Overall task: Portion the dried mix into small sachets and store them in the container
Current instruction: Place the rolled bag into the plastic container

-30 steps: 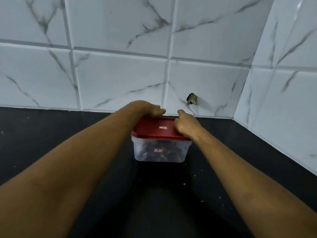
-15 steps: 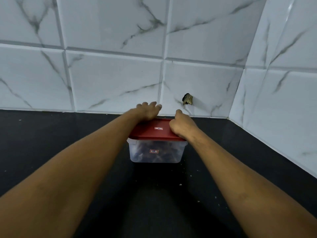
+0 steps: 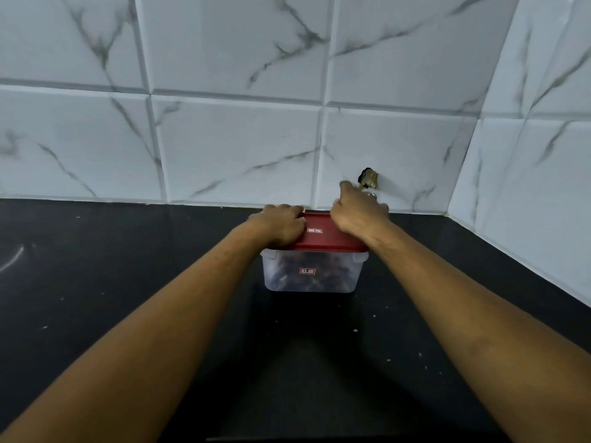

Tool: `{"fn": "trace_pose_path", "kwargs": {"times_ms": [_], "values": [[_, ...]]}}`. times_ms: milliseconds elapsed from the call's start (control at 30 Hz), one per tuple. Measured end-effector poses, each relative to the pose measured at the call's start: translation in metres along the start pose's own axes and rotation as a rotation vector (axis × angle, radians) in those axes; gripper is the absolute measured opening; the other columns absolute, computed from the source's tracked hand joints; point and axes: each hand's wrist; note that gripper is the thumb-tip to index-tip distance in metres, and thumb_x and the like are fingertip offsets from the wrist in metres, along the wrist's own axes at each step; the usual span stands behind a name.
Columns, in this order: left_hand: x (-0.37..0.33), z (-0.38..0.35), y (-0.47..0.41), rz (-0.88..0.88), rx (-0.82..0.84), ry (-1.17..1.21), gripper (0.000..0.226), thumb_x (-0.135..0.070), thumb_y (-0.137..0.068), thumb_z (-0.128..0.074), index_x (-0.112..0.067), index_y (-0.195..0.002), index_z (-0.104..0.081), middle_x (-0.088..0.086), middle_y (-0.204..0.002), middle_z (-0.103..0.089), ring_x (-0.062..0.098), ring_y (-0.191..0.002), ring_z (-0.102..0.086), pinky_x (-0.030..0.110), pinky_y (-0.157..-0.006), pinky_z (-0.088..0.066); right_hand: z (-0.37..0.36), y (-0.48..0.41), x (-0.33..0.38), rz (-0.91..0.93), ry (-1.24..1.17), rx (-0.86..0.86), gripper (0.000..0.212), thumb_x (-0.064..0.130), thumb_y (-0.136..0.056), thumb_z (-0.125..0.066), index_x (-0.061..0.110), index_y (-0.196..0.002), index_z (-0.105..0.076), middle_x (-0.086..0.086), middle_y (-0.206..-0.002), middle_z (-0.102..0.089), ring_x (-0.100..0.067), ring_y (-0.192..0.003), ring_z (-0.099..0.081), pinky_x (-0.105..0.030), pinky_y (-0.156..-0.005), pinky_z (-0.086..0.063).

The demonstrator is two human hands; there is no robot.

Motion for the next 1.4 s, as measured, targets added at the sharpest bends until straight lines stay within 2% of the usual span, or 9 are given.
{"fn": "trace_pose_path", "kwargs": {"times_ms": [200,367,567,667,800,900,1000,1133,1400], "values": [[0.001,0.001,0.003,-0.010,0.010,-0.002,0.069,-0.048,-0.094,-0.024,-0.028,-0.159,-0.033,0.007,-0.163,-0.039,0.035,-0.146,-0.037,0.054,-0.118,-0.032,-0.023,0.011,0.010,-0.023,0.061,0.037,0.058,0.024,-0.101,-0.041,0.016,-0.157,-0.027,-0.009,-0.157,-0.043,-0.038,-0.146,-0.035,-0.060,-0.114,-0.029],[-0.004,0.002,0.014,0.012,-0.075,0.157,0.048,-0.033,-0.108,-0.034,-0.021,-0.151,-0.049,0.010,-0.156,-0.050,0.033,-0.140,-0.046,0.043,-0.115,-0.037,-0.023,0.019,0.001,0.034,-0.145,-0.262,0.031,0.025,-0.104,-0.045,0.015,-0.132,-0.055,-0.005,-0.129,-0.063,-0.029,-0.119,-0.058,-0.048,-0.098,-0.047],[0.007,-0.009,0.042,0.080,-0.374,0.566,0.038,-0.014,-0.098,-0.049,-0.018,-0.128,-0.072,0.000,-0.135,-0.068,0.020,-0.126,-0.060,0.032,-0.105,-0.046,-0.034,0.038,-0.035,0.017,-0.604,-0.206,0.030,0.028,-0.106,-0.049,0.012,-0.094,-0.071,0.000,-0.090,-0.070,-0.021,-0.089,-0.066,-0.038,-0.077,-0.053],[0.008,-0.013,0.051,0.020,-0.442,0.487,0.027,-0.025,-0.102,-0.049,-0.016,-0.095,-0.074,0.000,-0.099,-0.073,0.024,-0.097,-0.064,0.035,-0.082,-0.050,-0.036,0.051,-0.041,0.143,-0.561,-0.239,0.050,0.046,-0.110,-0.040,0.008,-0.091,-0.065,-0.006,-0.085,-0.068,-0.023,-0.081,-0.064,-0.044,-0.075,-0.051],[0.014,-0.014,0.062,-0.037,-0.462,0.363,0.049,-0.041,-0.108,-0.041,-0.015,-0.067,-0.046,0.002,-0.068,-0.058,0.026,-0.069,-0.057,0.038,-0.061,-0.041,-0.033,0.062,-0.053,0.306,-0.320,-0.212,0.047,0.052,-0.110,-0.035,0.018,-0.113,-0.067,0.008,-0.107,-0.063,-0.013,-0.100,-0.059,-0.034,-0.084,-0.046],[0.017,-0.017,0.077,-0.185,-0.487,0.232,0.047,-0.042,-0.106,-0.037,-0.014,-0.072,-0.055,0.000,-0.077,-0.061,0.022,-0.075,-0.057,0.043,-0.071,-0.049,-0.032,0.073,-0.061,0.457,-0.213,-0.265,0.040,0.045,-0.110,-0.040,0.017,-0.115,-0.068,0.004,-0.110,-0.067,-0.014,-0.101,-0.060,-0.036,-0.086,-0.049],[0.011,-0.022,0.098,-0.352,-0.476,0.142,0.044,-0.043,-0.103,-0.040,-0.016,-0.105,-0.074,-0.002,-0.102,-0.074,0.019,-0.094,-0.064,0.041,-0.084,-0.053,-0.032,0.082,-0.064,0.571,-0.075,-0.279,0.032,0.035,-0.109,-0.048,0.015,-0.124,-0.068,0.000,-0.122,-0.069,-0.018,-0.111,-0.061,-0.034,-0.092,-0.050],[0.009,-0.025,0.116,-0.487,-0.548,-0.009,0.035,-0.026,-0.102,-0.054,-0.018,-0.132,-0.071,-0.001,-0.124,-0.075,0.021,-0.113,-0.068,0.036,-0.094,-0.052,-0.034,0.087,-0.062,0.567,-0.062,-0.291,0.032,0.030,-0.107,-0.051,0.016,-0.131,-0.068,0.000,-0.128,-0.069,-0.019,-0.119,-0.061,-0.027,-0.095,-0.045],[0.020,-0.030,0.111,-0.305,-0.473,-0.172,0.048,-0.038,-0.109,-0.043,-0.025,-0.155,-0.046,-0.002,-0.159,-0.047,0.018,-0.149,-0.040,0.045,-0.124,-0.024,-0.045,0.061,-0.033,0.493,-0.080,-0.200,0.034,0.032,-0.108,-0.050,0.022,-0.136,-0.065,0.001,-0.133,-0.067,-0.021,-0.125,-0.059,-0.038,-0.103,-0.050]]}}
Point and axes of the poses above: each hand's wrist, its own y-axis away from the middle knuckle, its own z-axis out of the back of the hand, x = y × z
